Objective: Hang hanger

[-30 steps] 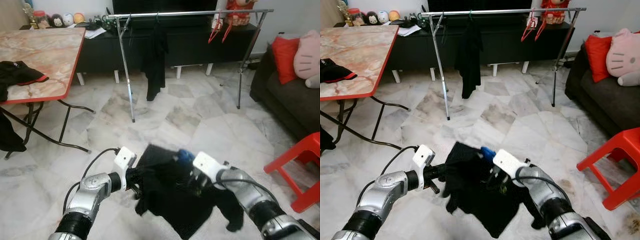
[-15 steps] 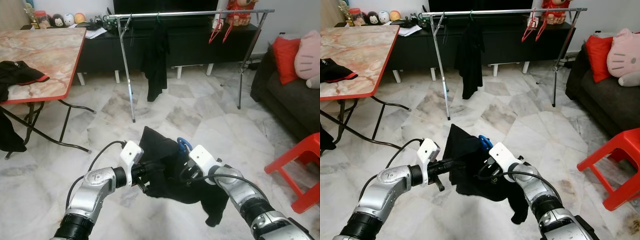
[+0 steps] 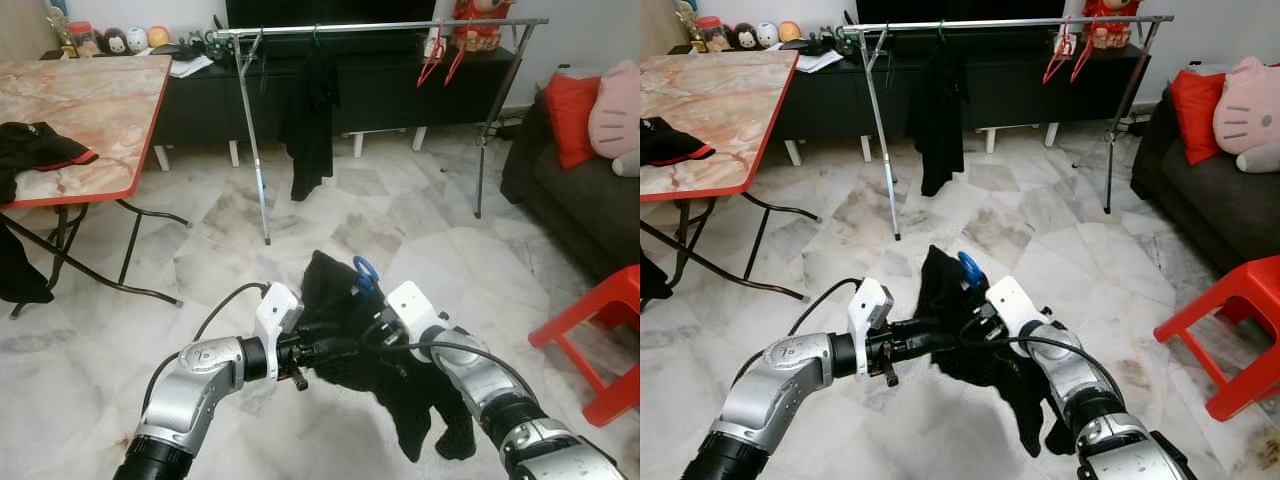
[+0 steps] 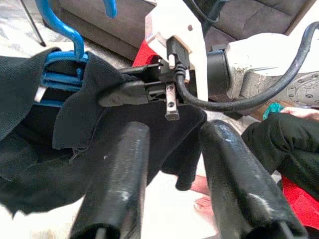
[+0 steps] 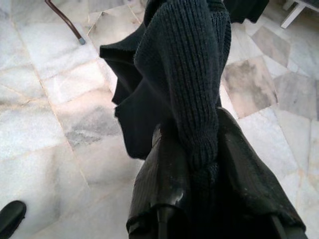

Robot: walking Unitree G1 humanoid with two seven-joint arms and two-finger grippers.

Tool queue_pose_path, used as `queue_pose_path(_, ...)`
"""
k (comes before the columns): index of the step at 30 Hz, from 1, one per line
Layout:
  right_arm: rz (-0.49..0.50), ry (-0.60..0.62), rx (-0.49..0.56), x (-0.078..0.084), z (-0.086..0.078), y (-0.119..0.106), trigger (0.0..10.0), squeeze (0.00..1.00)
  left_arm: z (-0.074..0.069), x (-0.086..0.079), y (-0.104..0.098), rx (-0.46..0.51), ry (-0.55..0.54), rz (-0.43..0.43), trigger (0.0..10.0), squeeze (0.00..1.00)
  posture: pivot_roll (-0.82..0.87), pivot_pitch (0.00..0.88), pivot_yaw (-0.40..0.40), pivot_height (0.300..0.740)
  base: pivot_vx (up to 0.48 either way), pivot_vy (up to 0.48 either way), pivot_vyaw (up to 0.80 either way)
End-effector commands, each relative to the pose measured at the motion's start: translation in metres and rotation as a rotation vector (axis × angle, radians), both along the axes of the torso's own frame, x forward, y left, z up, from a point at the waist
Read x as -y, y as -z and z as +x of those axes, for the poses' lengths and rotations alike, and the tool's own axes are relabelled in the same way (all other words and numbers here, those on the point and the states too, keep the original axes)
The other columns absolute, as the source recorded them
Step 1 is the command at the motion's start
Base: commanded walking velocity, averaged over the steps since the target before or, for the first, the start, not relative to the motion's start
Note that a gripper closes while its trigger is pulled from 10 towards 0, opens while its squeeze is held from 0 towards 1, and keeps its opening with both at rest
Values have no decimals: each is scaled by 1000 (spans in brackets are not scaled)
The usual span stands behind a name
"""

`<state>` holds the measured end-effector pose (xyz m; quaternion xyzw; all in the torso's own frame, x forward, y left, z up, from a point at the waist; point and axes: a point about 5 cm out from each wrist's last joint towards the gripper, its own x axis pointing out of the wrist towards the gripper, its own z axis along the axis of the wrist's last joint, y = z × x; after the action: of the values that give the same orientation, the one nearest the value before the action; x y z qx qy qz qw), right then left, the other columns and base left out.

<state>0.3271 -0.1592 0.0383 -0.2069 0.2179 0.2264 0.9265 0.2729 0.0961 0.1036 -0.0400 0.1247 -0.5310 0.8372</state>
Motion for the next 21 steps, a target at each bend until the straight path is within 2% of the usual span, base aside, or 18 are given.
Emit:
queue_pose_path(1,19,-14,100,4,12,-20,0,0,0,-11,-4,8,-13,13,10000,1000,-36,0,-36,740,0,0,0)
queue_pose_path(4,17,-35,100,9,11,-21,0,0,0,-21,-5,9,-27,28,10000,1000,-36,0,-36,740,0,0,0)
queue_pose_path(7,-4,-127,85,17,5,-20,0,0,0,-32,-4,8,-42,66,10000,1000,-36,0,-36,740,0,0,0)
queue_pose_path(16,-4,-350,-19,34,-8,-22,0,0,0,-42,-2,16,-43,119,10000,1000,-50,0,-38,740,0,0,0)
queue_pose_path(17,-7,-400,-64,37,-12,-21,0,0,2,-42,-3,32,-43,134,10000,0,-54,0,-38,740,0,0,0)
queue_pose_path(18,-7,-400,-64,37,-12,-21,0,0,2,-42,-3,32,-43,134,10000,0,-54,0,-38,740,0,0,0)
queue_pose_path(21,8,-515,-157,42,-22,-20,0,0,5,-42,-5,55,-36,149,10000,0,-55,0,-40,740,0,0,0)
